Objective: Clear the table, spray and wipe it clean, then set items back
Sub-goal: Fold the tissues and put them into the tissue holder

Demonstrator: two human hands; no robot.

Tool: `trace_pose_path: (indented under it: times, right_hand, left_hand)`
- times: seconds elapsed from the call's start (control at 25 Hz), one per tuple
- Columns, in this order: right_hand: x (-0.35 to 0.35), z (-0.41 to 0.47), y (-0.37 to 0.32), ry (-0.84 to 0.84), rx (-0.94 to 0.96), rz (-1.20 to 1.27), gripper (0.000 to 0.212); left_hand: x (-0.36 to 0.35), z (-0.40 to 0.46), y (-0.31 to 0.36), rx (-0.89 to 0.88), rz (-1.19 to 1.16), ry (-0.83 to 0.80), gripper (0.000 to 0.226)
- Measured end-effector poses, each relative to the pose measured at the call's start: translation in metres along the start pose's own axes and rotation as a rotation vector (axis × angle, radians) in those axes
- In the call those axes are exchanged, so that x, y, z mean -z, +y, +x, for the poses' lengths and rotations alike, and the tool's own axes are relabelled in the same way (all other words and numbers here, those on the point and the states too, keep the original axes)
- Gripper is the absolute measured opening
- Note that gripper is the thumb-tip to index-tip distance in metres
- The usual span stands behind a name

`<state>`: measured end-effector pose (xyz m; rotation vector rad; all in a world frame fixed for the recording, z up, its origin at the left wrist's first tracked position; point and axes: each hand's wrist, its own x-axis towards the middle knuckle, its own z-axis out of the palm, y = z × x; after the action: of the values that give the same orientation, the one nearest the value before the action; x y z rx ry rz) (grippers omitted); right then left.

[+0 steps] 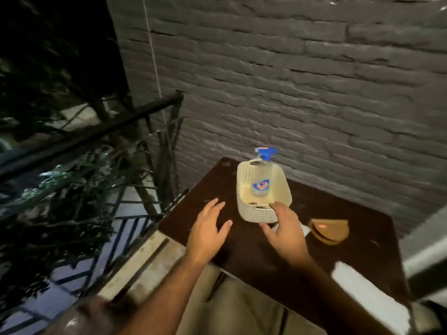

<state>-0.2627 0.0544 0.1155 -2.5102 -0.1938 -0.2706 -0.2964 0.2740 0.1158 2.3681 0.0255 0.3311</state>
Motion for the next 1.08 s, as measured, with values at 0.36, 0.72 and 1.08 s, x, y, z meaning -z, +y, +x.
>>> trace_pose_path:
  times: [0.36, 0.72, 1.08]
  right_hand:
    - [0.051, -0.055, 0.155, -0.030, -0.421, 0.011, 0.036]
    - [0.039, -0.084, 0.215, -0.068, -0.793, 0.093, 0.032]
    - [0.034, -0.053, 0.219, 0.016, -1.017, 0.103, 0.019]
  left_hand:
    - [-0.132, 0.002, 0.067, -0.150, 0.020, -0.370, 0.033]
    - [-0.221, 0.062, 0.073, -0.199, 0.094, -0.699, 0.033]
    - [-0.299, 0.122, 0.046, -0.252, 0.407, -0.965, 0.039]
